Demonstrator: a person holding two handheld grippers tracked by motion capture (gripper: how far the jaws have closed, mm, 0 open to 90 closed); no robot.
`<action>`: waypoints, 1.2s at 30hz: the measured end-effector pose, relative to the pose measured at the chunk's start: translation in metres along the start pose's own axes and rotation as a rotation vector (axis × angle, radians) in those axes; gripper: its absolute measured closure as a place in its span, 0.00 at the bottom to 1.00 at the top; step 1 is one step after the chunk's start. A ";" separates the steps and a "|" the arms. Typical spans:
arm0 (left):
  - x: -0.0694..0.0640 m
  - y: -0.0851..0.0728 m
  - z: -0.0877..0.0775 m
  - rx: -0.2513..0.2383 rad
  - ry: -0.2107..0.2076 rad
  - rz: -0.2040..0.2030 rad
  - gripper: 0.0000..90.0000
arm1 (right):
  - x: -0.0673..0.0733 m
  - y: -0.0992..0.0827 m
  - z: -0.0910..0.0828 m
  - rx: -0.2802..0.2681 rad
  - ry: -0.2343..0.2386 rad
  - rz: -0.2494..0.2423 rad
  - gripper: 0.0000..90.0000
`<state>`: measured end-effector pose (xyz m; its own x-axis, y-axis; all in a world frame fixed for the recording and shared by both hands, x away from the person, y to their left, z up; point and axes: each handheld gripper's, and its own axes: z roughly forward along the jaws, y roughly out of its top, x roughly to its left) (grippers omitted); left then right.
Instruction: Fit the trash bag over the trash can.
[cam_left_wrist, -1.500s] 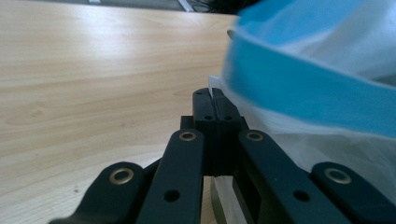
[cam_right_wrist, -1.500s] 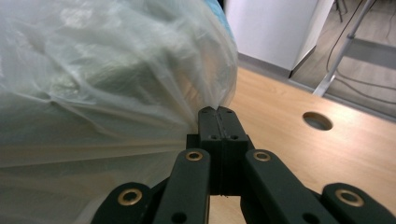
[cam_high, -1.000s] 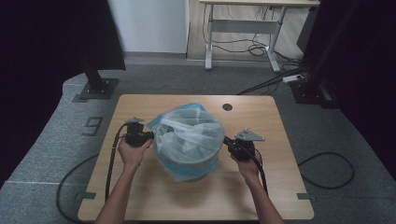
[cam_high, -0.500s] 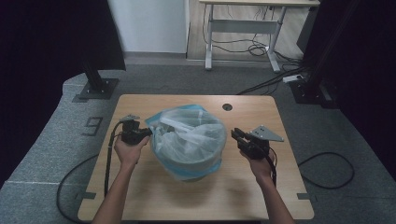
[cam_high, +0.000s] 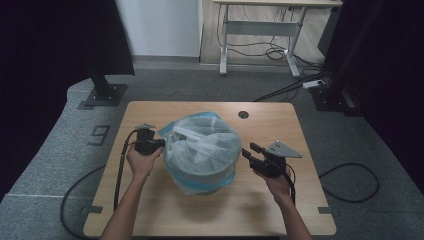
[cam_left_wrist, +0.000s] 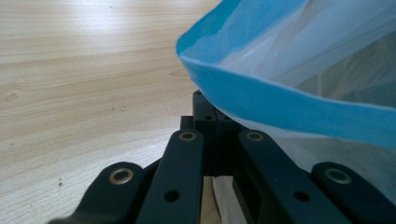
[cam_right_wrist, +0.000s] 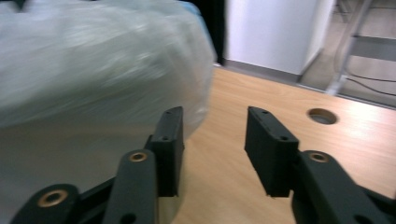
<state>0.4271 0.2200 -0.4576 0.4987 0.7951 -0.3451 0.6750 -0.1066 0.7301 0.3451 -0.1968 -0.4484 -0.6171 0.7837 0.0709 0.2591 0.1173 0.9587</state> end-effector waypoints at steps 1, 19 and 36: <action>0.000 0.000 0.000 -0.002 0.000 -0.001 1.00 | 0.001 -0.002 -0.003 -0.003 0.019 -0.002 0.57; -0.004 -0.004 -0.003 -0.008 -0.014 -0.006 1.00 | 0.046 -0.013 -0.010 -0.001 0.271 -0.082 0.46; -0.007 -0.005 0.004 0.010 -0.030 0.007 1.00 | 0.056 -0.016 -0.005 -0.012 0.166 -0.164 0.99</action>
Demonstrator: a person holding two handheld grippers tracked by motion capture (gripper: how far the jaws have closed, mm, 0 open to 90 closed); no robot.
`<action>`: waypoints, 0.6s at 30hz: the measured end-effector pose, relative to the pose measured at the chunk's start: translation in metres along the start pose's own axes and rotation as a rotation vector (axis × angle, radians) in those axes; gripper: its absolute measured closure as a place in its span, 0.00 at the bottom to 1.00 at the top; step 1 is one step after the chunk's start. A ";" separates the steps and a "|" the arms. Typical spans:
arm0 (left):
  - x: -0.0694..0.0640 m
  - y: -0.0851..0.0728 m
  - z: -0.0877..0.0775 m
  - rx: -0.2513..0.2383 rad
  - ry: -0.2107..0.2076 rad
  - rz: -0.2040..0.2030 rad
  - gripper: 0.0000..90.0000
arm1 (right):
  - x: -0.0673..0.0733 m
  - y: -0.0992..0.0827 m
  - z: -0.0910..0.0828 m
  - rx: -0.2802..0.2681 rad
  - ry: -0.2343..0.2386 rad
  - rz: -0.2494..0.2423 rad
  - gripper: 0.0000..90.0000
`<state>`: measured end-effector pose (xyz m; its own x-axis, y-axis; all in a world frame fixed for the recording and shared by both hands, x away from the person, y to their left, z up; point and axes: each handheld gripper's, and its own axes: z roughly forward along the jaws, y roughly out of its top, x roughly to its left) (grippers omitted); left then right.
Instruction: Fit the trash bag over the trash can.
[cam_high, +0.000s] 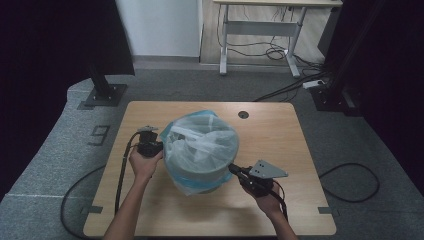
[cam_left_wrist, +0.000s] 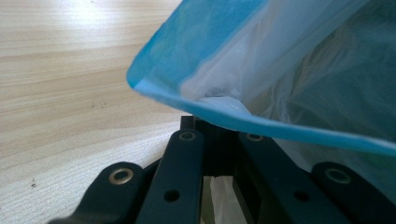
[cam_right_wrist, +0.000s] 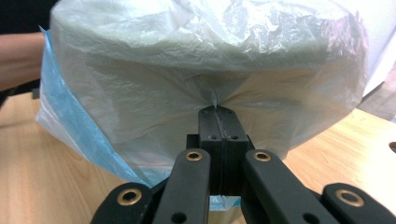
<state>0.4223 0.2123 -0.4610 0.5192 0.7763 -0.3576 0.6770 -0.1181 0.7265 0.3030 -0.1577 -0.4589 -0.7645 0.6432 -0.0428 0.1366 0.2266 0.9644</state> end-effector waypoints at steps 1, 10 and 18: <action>0.000 0.000 0.000 0.003 0.001 -0.002 1.00 | 0.000 -0.001 0.000 0.005 -0.006 0.002 0.99; 0.006 -0.006 0.016 0.073 0.003 -0.015 1.00 | -0.009 -0.022 0.014 0.072 -0.012 0.056 0.99; 0.006 -0.011 0.022 0.093 -0.012 -0.022 1.00 | -0.011 -0.034 0.017 0.070 0.003 0.068 0.99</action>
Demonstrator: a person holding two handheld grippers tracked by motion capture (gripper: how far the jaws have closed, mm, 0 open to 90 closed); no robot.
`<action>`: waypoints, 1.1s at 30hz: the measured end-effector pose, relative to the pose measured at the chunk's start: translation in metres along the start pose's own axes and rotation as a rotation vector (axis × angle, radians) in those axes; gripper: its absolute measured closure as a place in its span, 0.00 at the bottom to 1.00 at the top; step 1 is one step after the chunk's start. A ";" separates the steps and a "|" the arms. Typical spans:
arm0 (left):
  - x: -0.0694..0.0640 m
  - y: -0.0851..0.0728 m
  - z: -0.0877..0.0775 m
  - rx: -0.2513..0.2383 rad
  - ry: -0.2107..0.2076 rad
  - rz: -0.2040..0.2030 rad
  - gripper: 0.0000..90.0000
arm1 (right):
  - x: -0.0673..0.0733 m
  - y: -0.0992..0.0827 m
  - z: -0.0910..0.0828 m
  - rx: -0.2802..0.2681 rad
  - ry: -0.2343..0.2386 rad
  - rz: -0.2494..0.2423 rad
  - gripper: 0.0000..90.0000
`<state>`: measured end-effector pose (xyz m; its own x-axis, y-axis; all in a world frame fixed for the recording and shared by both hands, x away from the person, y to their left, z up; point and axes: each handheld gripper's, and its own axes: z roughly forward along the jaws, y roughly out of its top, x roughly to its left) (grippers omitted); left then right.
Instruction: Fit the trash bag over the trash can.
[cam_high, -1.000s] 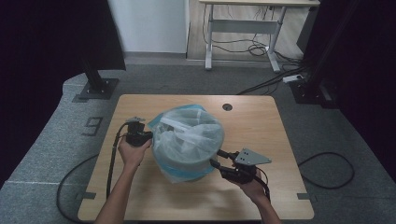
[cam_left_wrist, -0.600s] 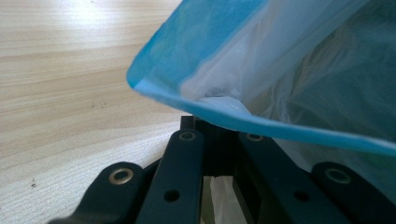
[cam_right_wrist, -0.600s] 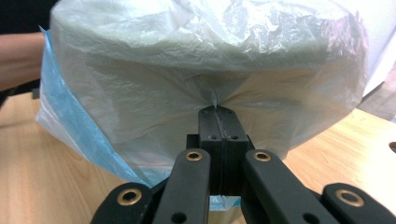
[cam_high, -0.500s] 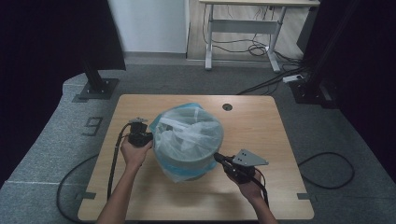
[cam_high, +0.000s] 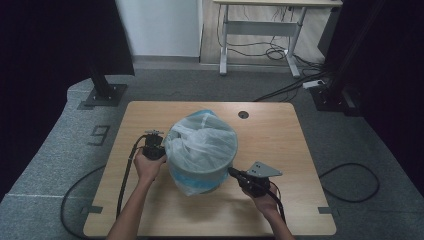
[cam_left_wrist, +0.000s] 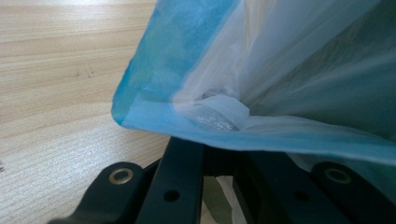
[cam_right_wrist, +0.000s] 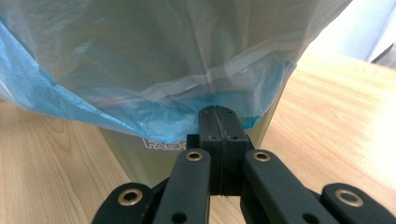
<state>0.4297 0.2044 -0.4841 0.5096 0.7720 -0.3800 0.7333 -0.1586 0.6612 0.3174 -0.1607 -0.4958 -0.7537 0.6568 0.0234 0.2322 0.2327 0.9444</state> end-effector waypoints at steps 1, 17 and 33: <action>0.000 0.000 -0.001 0.000 -0.001 0.001 1.00 | 0.001 0.001 -0.002 -0.014 0.002 0.001 0.99; -0.004 -0.006 -0.014 -0.021 -0.016 0.007 1.00 | 0.046 0.015 -0.012 -0.055 0.169 -0.072 0.66; -0.005 -0.009 -0.014 -0.028 -0.021 0.003 1.00 | 0.062 0.010 0.004 0.005 0.162 -0.161 0.65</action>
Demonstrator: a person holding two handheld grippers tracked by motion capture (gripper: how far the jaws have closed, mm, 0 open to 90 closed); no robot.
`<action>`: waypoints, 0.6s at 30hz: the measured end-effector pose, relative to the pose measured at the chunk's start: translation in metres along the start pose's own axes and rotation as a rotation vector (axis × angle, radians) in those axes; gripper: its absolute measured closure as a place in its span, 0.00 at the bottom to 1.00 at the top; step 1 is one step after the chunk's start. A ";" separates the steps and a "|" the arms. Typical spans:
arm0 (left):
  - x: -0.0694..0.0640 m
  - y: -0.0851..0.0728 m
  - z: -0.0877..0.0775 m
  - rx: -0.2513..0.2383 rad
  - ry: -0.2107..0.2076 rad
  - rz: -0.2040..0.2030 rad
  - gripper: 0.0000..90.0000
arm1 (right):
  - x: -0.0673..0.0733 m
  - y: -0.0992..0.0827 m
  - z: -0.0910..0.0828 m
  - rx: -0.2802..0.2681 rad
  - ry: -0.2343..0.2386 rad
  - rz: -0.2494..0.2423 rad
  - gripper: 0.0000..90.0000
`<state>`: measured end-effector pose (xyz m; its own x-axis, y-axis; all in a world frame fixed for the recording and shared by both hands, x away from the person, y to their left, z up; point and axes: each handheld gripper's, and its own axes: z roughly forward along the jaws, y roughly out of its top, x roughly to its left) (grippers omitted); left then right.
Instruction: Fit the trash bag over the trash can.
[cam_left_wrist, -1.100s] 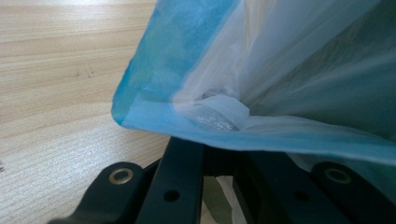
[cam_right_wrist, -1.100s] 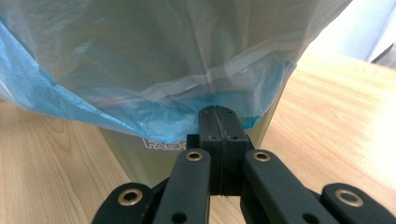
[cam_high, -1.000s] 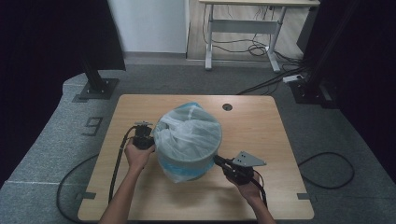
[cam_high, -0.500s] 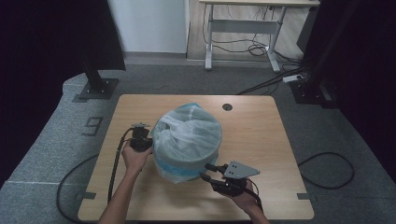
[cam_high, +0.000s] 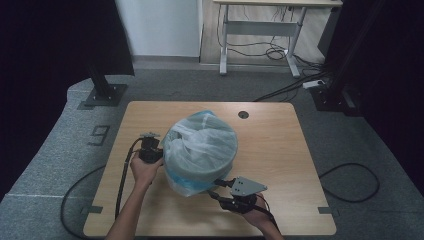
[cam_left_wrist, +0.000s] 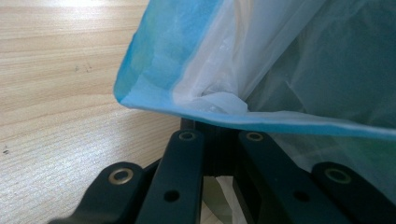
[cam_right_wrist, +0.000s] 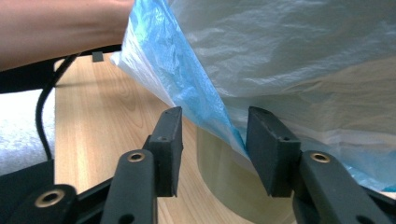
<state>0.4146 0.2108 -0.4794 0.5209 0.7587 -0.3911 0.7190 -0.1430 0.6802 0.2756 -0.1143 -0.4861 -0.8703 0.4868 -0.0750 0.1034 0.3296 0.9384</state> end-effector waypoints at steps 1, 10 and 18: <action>0.000 0.000 0.000 0.000 0.000 0.000 1.00 | 0.001 0.000 0.001 0.009 -0.008 -0.008 0.69; 0.001 -0.001 -0.002 -0.002 -0.002 0.000 1.00 | 0.000 -0.002 0.004 0.025 -0.028 0.007 0.99; 0.001 -0.001 -0.004 -0.005 0.000 0.001 1.00 | -0.017 -0.017 -0.014 -0.037 -0.014 0.136 0.99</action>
<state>0.4119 0.2140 -0.4781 0.5214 0.7588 -0.3904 0.7164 -0.1407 0.6833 0.2817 -0.1394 -0.4965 -0.8426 0.5363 0.0488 0.2014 0.2298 0.9522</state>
